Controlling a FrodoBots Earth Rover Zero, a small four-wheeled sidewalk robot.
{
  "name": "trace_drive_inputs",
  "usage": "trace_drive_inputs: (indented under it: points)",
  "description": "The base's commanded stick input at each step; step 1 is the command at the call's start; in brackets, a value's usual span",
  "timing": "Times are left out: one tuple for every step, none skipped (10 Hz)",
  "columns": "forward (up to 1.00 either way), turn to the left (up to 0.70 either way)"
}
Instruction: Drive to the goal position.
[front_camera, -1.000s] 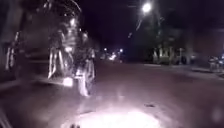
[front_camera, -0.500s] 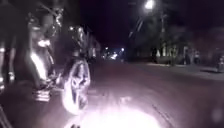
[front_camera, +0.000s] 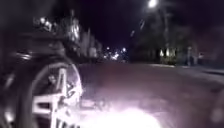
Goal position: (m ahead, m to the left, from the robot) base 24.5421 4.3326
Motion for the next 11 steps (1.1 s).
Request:
trace_drive_inputs:
  points:
    - [1.0, -0.2]
    - [1.0, -0.27]
    - [1.0, -0.27]
    - [1.0, -0.25]
    - [1.0, -0.19]
    - [1.0, -0.12]
    - [1.0, -0.06]
    - [1.0, 0.0]
    - [1.0, 0.0]
    - [1.0, 0.0]
    - [1.0, 0.0]
